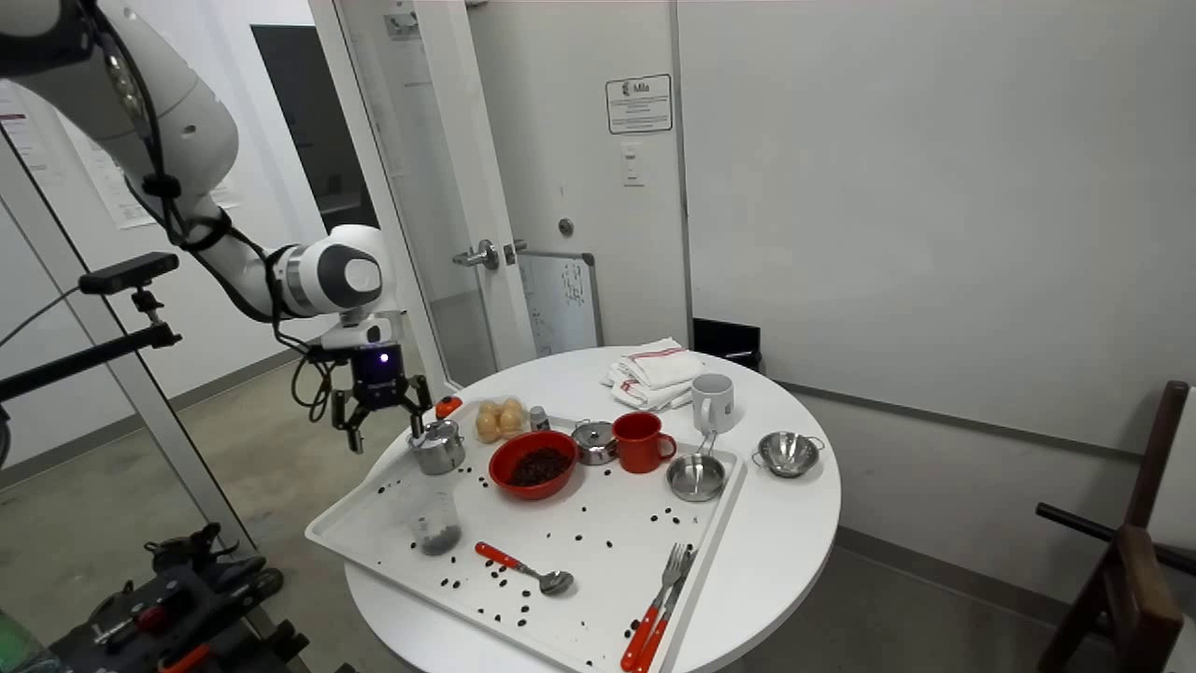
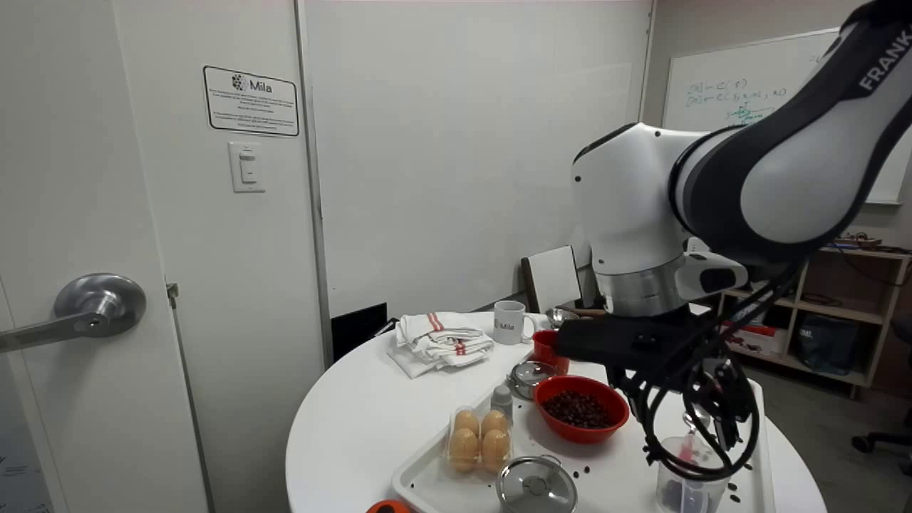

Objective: Pour the contents in the clear jar into the red bowl

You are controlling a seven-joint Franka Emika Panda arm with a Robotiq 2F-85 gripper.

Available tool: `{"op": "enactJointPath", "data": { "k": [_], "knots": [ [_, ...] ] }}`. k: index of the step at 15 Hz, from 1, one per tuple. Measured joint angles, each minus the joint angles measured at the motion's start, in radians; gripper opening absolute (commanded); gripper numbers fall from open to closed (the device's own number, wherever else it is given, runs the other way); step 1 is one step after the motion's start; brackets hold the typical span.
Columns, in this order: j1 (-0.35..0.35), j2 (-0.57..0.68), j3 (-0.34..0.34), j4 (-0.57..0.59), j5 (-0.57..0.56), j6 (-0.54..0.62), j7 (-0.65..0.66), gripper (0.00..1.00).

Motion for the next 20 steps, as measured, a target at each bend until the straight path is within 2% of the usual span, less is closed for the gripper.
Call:
{"op": "enactJointPath", "data": {
  "k": [5,9,12,13,14,16,20],
  "knots": [
    [-0.008,0.074,0.004,-0.005,-0.01,0.043,-0.068,1.0],
    [-0.027,0.143,0.004,0.002,-0.007,0.127,-0.146,1.0],
    [-0.04,0.186,0.004,0.007,-0.003,0.187,-0.201,0.92],
    [-0.043,0.198,0.004,0.007,-0.001,0.207,-0.218,0.84],
    [-0.045,0.209,0.004,0.007,0.001,0.228,-0.233,0.68],
    [-0.047,0.227,0.004,0.003,0.008,0.271,-0.255,0.59],
    [-0.048,0.245,0.004,-0.003,0.043,0.324,-0.285,0.27]
  ]
}}
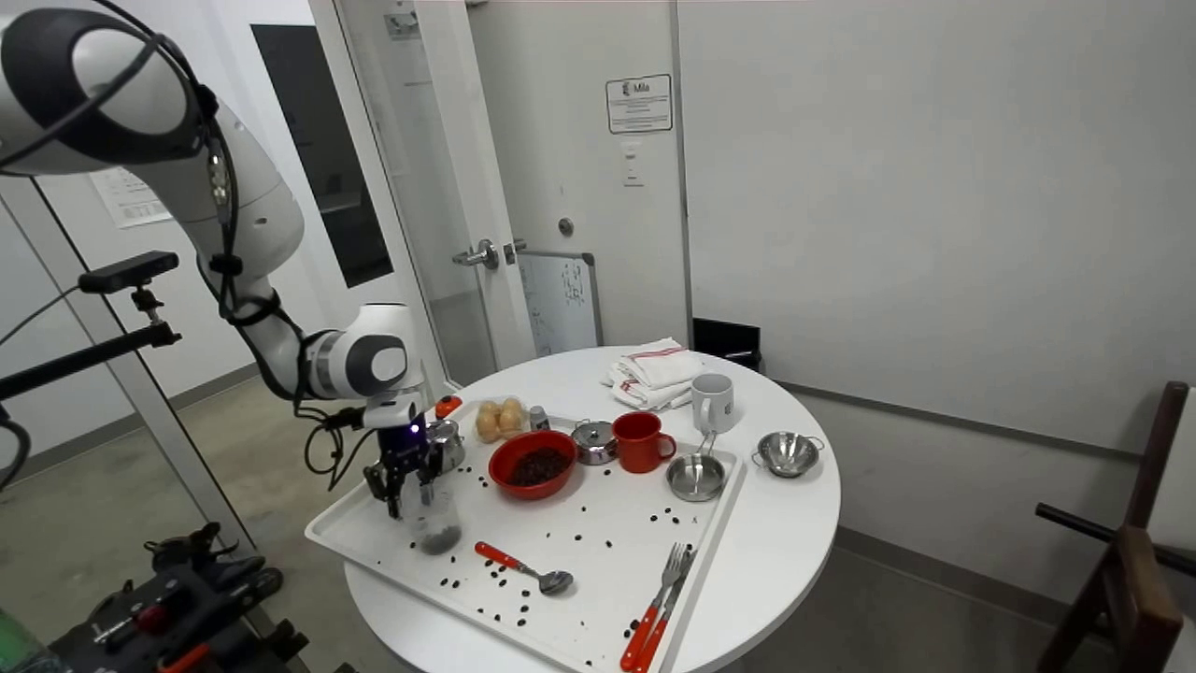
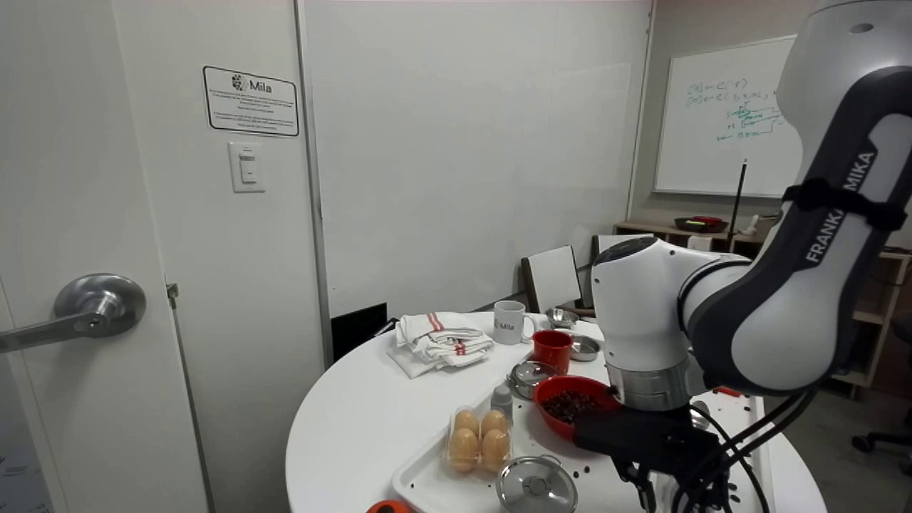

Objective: Pour the contents in the clear jar into the red bowl

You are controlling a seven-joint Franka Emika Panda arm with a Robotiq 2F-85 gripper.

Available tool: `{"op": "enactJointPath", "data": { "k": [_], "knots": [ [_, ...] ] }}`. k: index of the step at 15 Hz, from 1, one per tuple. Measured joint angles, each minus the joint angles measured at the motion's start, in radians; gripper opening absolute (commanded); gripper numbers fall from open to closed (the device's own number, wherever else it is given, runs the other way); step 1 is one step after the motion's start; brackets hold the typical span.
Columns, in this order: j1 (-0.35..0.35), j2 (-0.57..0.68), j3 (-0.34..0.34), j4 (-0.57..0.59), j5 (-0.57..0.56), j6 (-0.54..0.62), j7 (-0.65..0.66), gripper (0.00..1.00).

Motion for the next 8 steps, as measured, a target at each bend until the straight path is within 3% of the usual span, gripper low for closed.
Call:
{"op": "enactJointPath", "data": {
  "k": [3,4,5,8],
  "knots": [
    [-0.001,0.0,0.0,-0.004,0.038,0.015,-0.024,0.04],
    [-0.006,0.0,0.004,-0.004,0.061,0.022,-0.035,0.01],
    [-0.014,0.0,0.012,-0.004,0.087,0.026,-0.049,0.06],
    [-0.05,-0.012,0.039,-0.008,0.169,0.027,-0.083,0.06]
  ]
}}
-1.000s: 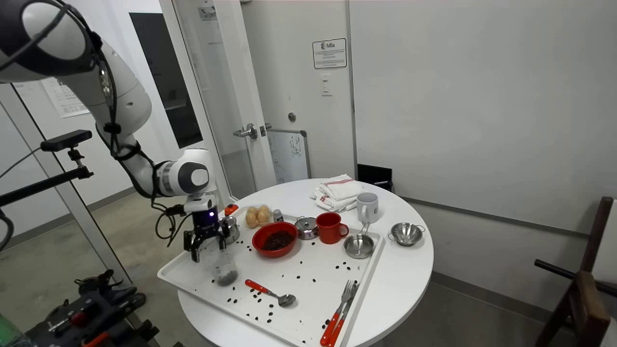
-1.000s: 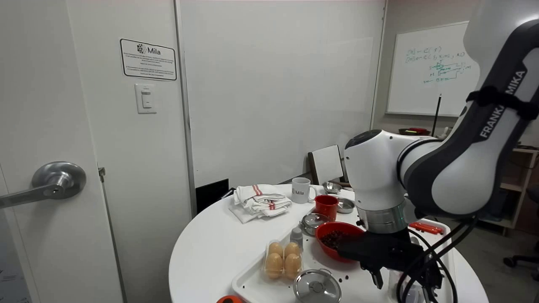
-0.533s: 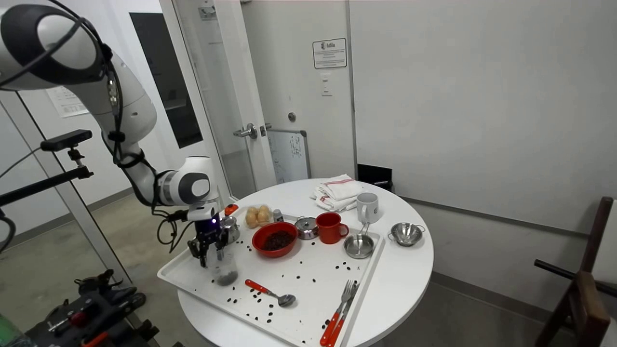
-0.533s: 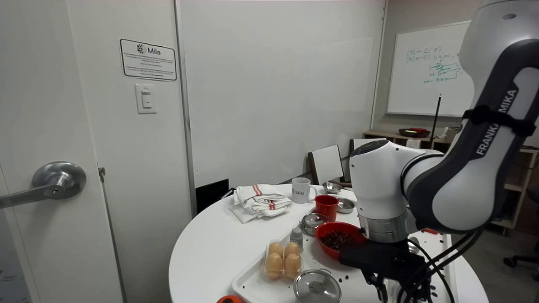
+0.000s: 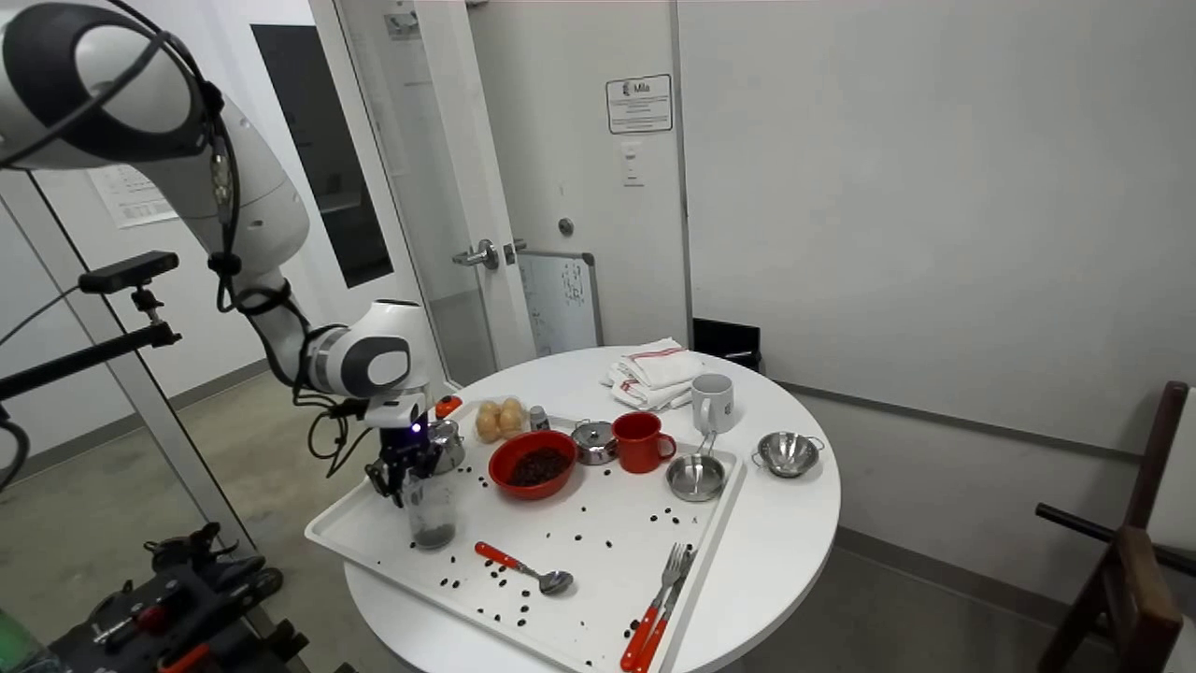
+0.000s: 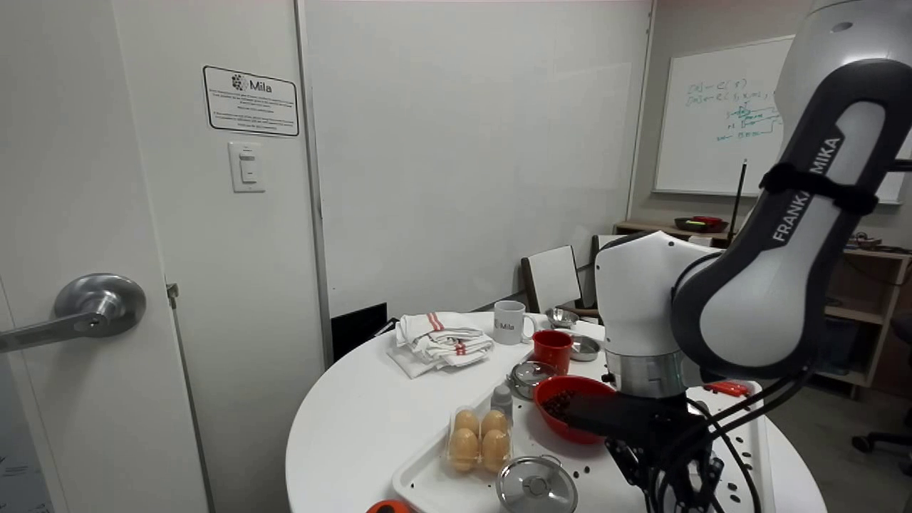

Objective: Pour the contents in the clear jar into the red bowl

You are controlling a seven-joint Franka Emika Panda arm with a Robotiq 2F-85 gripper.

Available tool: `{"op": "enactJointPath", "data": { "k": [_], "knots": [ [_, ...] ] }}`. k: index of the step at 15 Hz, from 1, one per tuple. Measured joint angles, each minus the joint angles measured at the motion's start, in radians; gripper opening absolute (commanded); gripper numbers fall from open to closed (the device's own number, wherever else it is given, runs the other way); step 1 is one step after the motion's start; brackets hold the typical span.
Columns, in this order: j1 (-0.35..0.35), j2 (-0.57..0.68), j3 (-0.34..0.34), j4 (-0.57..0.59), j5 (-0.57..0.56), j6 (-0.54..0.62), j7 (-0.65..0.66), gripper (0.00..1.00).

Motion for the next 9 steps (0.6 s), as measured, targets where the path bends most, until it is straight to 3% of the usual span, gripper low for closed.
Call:
{"op": "enactJointPath", "data": {
  "k": [6,9],
  "knots": [
    [-0.037,-0.098,0.008,-0.026,0.074,-0.015,-0.023,0.07],
    [-0.028,-0.168,-0.011,-0.017,0.068,-0.088,-0.021,0.07]
  ]
}}
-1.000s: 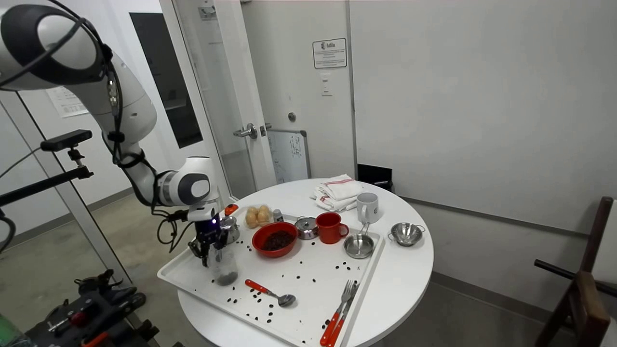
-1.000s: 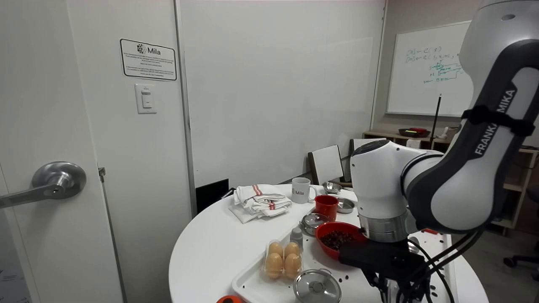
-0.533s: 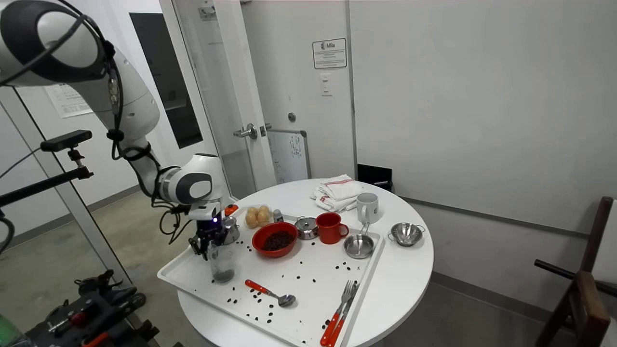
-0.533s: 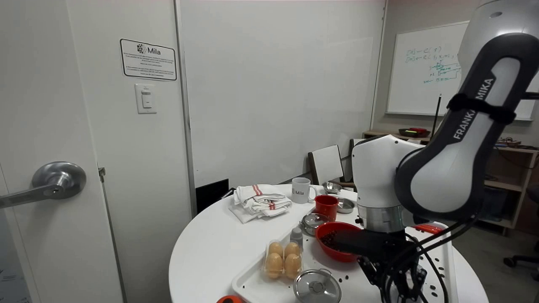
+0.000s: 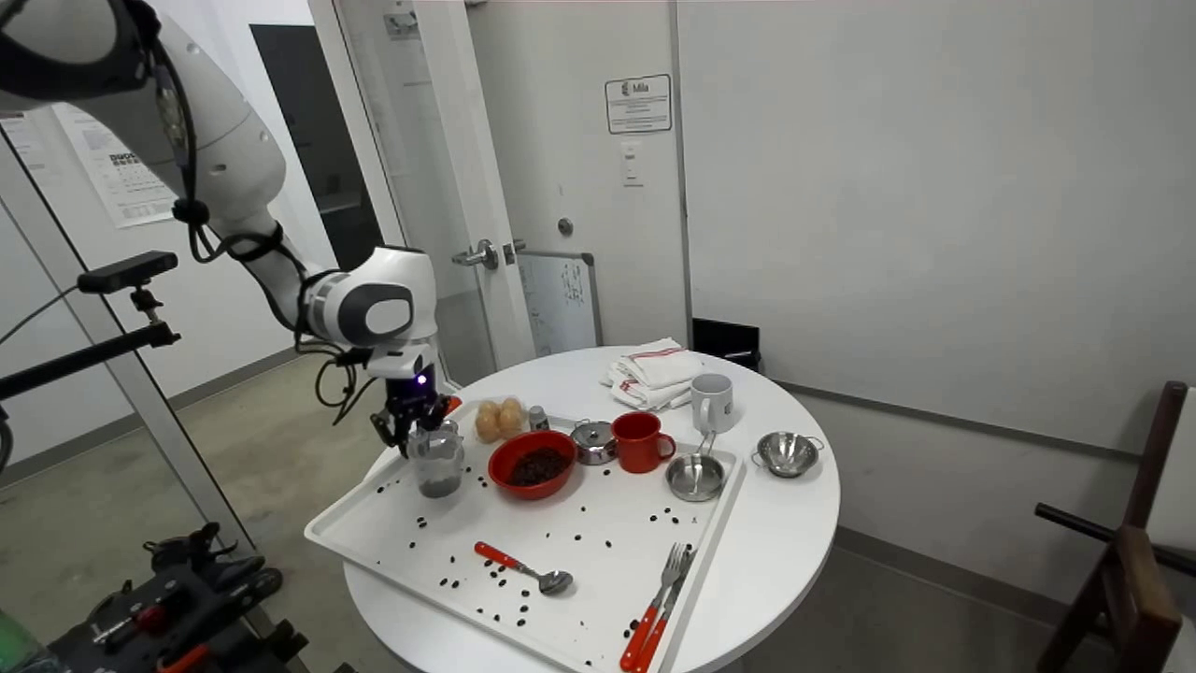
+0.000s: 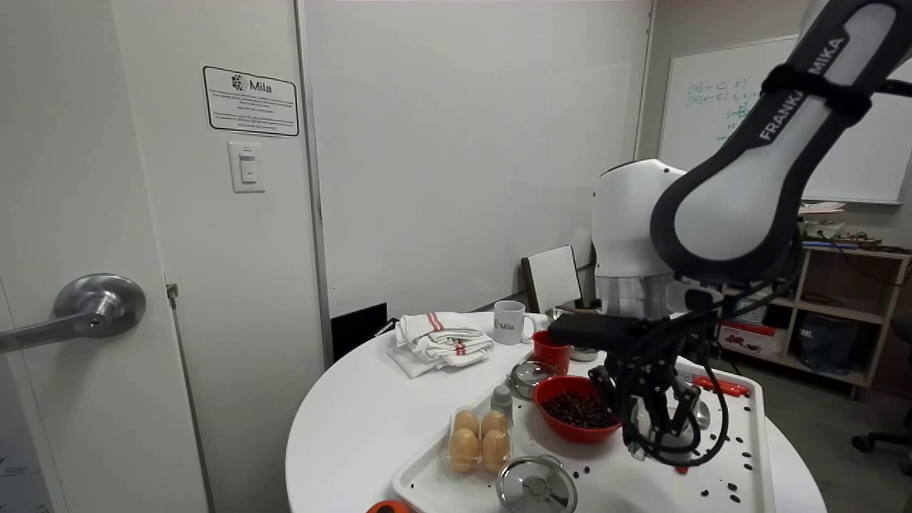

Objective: Pour the contents in the clear jar into the red bowl

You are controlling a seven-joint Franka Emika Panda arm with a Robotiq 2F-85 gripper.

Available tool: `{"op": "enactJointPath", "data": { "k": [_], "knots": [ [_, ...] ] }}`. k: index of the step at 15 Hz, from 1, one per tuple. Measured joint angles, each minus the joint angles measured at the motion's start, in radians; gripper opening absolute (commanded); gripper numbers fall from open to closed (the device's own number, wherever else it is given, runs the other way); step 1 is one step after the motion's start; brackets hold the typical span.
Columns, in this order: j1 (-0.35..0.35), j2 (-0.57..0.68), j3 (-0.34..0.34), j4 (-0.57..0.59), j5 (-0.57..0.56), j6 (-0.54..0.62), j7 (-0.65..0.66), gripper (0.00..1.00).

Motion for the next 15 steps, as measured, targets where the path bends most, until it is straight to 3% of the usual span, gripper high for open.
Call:
{"op": "enactJointPath", "data": {
  "k": [4,9,15],
  "knots": [
    [0.011,-0.066,-0.02,0.066,-0.024,-0.167,0.002,0.07],
    [-0.011,-0.056,-0.026,0.245,-0.045,-0.393,-0.013,0.07],
    [-0.089,-0.027,-0.026,0.364,0.011,-0.446,-0.069,0.08]
  ]
}}
